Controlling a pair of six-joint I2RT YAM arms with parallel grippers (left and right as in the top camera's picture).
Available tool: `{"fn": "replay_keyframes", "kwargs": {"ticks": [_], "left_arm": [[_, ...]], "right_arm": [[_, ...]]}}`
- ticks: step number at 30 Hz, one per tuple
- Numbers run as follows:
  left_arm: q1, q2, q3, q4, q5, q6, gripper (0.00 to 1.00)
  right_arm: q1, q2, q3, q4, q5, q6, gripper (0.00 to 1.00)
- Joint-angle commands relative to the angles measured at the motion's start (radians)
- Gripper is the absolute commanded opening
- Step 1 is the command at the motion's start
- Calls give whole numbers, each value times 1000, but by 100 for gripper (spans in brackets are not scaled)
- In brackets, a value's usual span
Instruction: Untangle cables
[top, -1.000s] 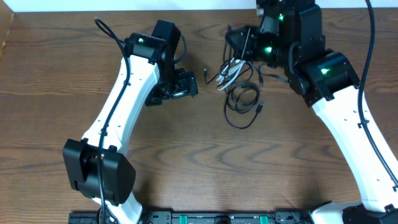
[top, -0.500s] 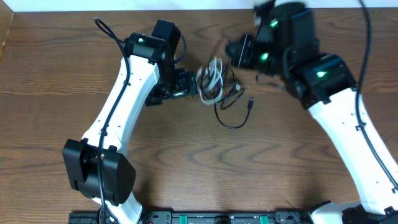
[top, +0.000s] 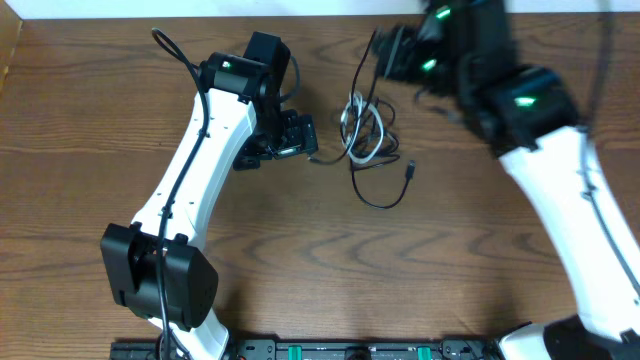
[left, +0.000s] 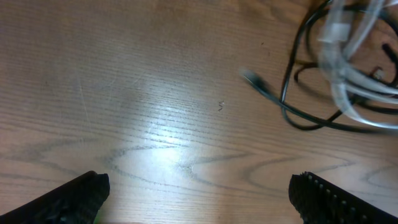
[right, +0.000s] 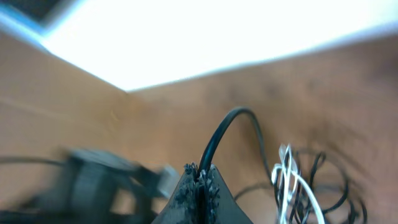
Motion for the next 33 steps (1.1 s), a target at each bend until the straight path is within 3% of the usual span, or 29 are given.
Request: {"fn": "replay_keyframes", "kwargs": {"ticks": [1,6,13,21,25,33], "left_arm": [[2,6,-2,-4,-14,-13,98],[2,6,-2,-4,-14,-13,98],[2,6,-2,-5,-10,-13,98],[3,6,-2,-11,13,-39,98],[19,5,6,2,162,-38,98],[137,6,13,6,665,-39,98]], "right_arm": [[-37,-126,115,8,-21,-21,1],[-1,-177,119,-67,-21,-21,1],[82,-113,87,-165,-29,-7,1],[87,-92,87,-63,-53,-8,1],[87,-95,87,-45,-37,-9,1],[86,-95,87,-31,-35,21,1]]}}
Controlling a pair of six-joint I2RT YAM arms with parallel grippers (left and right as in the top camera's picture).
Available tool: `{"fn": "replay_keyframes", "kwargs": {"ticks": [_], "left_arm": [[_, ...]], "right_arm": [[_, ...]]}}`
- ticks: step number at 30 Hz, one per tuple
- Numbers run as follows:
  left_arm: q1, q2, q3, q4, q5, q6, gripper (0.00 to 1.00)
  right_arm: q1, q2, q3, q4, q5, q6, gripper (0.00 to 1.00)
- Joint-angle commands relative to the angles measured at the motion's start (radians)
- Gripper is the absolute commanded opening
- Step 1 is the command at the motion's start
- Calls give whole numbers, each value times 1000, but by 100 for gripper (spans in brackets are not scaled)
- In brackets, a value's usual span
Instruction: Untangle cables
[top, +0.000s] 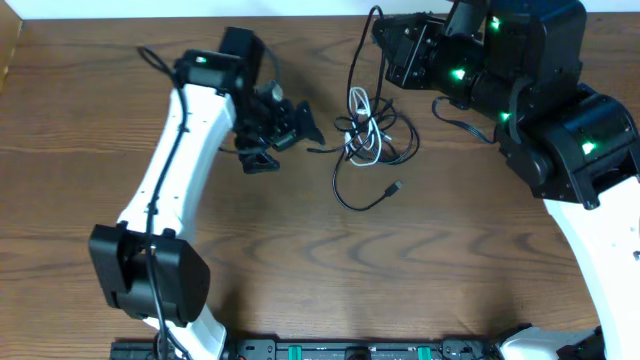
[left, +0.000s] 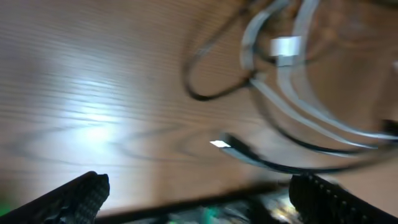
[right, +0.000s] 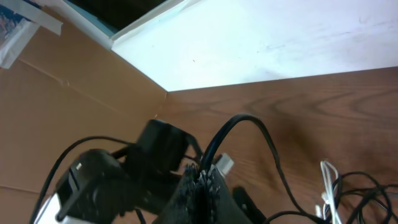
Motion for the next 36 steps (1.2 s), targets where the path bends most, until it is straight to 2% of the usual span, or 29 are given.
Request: {"fn": "replay_keyframes", "kwargs": {"ticks": [1,4,7,10,11,14,17,21,24,26,28,32,34,36], "left_arm": [[32,6,13,-2,285,-9,98],[18,6,13,25,309,-9,98],[-3,6,13,58,298,-10,98],[-14,6,13,77,294,-30,91],[-16,6,13,80,290,-36,87],[-17,6,13,71,201,-41,64],[-17,6,13,34,31,-47,36],[-17,6,2,-28,-218,-117,28],[-17,6,-15,-71,-357,-193,28],[-17,6,-18,-95,-386,-219,30],[-17,6,-18,-100,-353,-217,49],[-16,6,-18,-55,-137,-96,57],[-16,6,-18,-33,38,-22,71],[-16,6,-18,-26,193,0,72]], "right_arm": [[5,-14,19,19,3,34,1],[8,-9,19,21,-33,119,1],[11,1,19,19,-118,122,1],[11,10,19,14,-169,118,1],[11,10,19,14,-172,118,1],[10,7,19,26,-235,70,1],[11,3,19,43,-284,10,1],[5,1,19,36,-263,-21,1],[-7,1,19,-19,-159,-24,1],[-7,2,19,-106,3,-24,1],[-6,6,19,-200,126,-24,1],[-6,27,19,-304,129,-23,1],[-6,39,19,-314,66,-24,1],[-4,50,19,-314,-14,-39,1]]}}
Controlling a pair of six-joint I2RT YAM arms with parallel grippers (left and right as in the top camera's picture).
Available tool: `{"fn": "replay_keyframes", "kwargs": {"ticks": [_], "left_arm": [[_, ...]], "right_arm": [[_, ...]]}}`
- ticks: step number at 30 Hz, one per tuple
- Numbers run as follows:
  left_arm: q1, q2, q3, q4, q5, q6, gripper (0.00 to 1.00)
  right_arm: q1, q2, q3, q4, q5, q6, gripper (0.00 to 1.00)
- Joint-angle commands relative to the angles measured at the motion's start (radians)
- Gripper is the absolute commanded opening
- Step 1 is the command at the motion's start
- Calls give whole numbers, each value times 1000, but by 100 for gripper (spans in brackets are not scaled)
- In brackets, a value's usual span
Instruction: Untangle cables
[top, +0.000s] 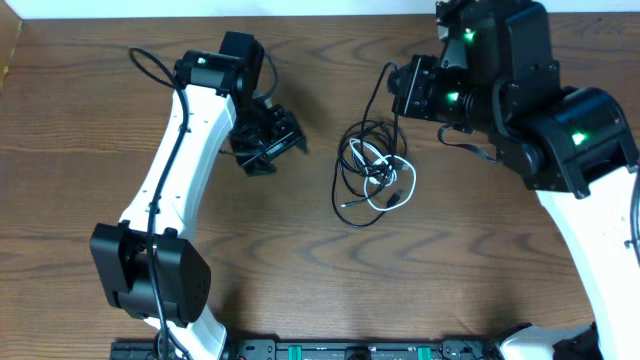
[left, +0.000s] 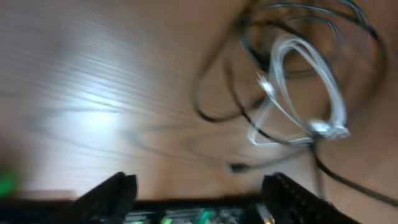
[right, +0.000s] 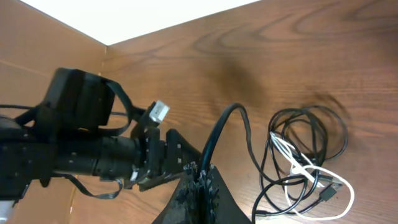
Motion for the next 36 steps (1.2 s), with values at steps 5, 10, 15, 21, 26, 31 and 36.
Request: {"fn": "replay_keyframes", "kwargs": {"ticks": [5,10,15,21,26,31,36], "left_arm": [[2,6,-5,24,516,110,72],[-2,6,-5,62,517,166,72],[-36,6,-5,127,369,148,73],[-96,6,-5,249,306,88,75],[-104,6,-5,317,95,88,69],[-101,6,-5,308,34,88,8],[-98,-16,0,308,97,89,8]], "right_arm": [[0,47,14,-2,-161,-42,1],[-1,65,14,49,-269,-37,1],[-1,65,14,182,-395,9,1],[-1,65,14,235,-505,34,1],[-2,65,14,220,-570,33,1],[-10,65,14,161,-488,-32,1],[-37,65,14,47,-284,-33,1]]}}
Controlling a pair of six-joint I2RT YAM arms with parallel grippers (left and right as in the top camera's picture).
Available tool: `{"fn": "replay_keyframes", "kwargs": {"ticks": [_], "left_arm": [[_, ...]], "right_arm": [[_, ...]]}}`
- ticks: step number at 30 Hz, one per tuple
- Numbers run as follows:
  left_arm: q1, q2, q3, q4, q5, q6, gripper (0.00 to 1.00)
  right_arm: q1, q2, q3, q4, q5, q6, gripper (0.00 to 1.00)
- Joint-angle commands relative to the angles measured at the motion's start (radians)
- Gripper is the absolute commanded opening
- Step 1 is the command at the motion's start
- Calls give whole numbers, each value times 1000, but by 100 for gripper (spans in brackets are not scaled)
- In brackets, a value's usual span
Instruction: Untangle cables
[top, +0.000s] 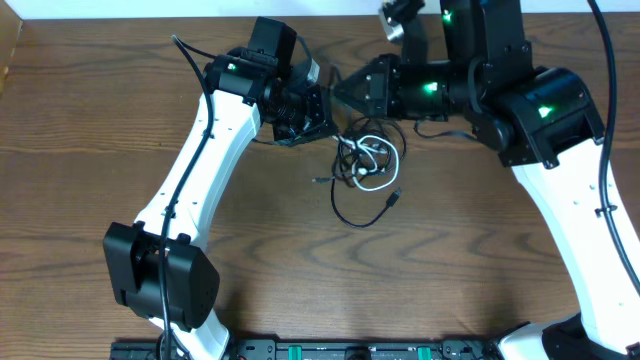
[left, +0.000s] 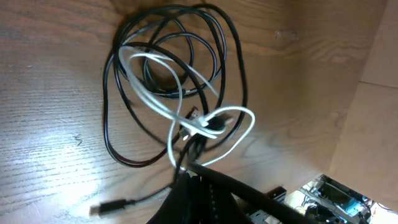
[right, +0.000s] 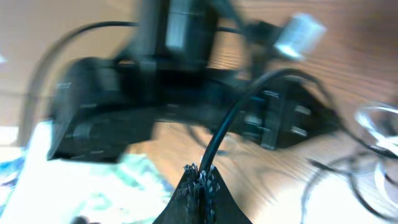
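A thin black cable (top: 347, 212) and a white cable (top: 372, 183) lie knotted together on the wooden table (top: 300, 260), right of centre at the back. My left gripper (top: 325, 108) sits at the heap's upper left. In the left wrist view that gripper (left: 189, 180) is shut on a strand of the black cable (left: 230, 62), whose loops wind through the white cable (left: 155, 99). My right gripper (top: 345, 95) is tip to tip with the left one. Seen from its wrist, the right gripper (right: 200, 171) is shut on the black cable (right: 239, 106).
A loose black plug (top: 395, 198) lies right of the heap and another plug (left: 102, 208) at its left. A cardboard wall (top: 8, 50) rises at the far left. An equipment rail (top: 350, 350) runs along the front edge. The left arm's base (top: 160, 280) stands at front left.
My left gripper moved right from beside the heap to its upper left edge and shut on a black strand. My right gripper swung left to meet it. The heap shifted slightly toward the back.
My right gripper was shut on the black cable at every moment, above the heap at the back. The heap lay differently at each moment. My left gripper stood open to the left of it twice, narrower the third time, and is now shut on a strand.
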Motion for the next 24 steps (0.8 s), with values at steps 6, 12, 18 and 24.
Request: {"fn": "replay_keyframes", "kwargs": {"ticks": [6,12,18,24], "left_arm": [[21,-133,4,2,-18,-1,7],[21,-292,4,3,-114,-15,8],[-8,-369,4,-5,-93,-92,35],[-100,-361,4,-18,8,-9,62]], "right_arm": [[-80,-6,13,-178,481,-24,1],[-97,5,12,-278,612,-20,1],[-78,13,8,-246,496,34,1],[-67,32,8,-185,502,203,2]]}}
